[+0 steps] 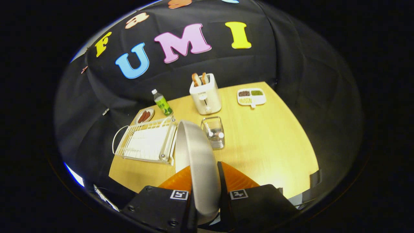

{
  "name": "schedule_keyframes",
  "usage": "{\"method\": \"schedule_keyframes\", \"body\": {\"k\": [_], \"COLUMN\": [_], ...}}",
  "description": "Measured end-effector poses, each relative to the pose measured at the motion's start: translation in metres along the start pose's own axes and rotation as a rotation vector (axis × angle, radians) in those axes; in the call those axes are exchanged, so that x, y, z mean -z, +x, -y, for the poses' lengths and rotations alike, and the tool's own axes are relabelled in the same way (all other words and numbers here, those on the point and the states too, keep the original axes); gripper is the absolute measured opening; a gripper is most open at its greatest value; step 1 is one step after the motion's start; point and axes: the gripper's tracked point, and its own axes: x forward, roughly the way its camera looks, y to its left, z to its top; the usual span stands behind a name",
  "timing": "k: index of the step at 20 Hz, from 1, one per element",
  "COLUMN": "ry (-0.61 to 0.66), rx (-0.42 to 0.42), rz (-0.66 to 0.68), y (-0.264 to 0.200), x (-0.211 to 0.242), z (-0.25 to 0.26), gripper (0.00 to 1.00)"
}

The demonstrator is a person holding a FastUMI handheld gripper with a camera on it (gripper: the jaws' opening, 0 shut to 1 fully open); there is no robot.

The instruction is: Take the plate from the dish rack, then take the spoon from the basket and place it into the plate.

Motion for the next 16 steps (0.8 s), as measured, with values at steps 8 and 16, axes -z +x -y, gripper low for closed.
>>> {"method": "schedule_keyframes", "body": {"k": [8,16], "ry": [0.168,0.245], "rx": [-0.085,-0.176], "rz": [-0.175,-0.229], "y": [0.071,0.104], "x": [0.087,0.101], "z": [0.009,-0.008], "gripper": [0.31,0.32]}}
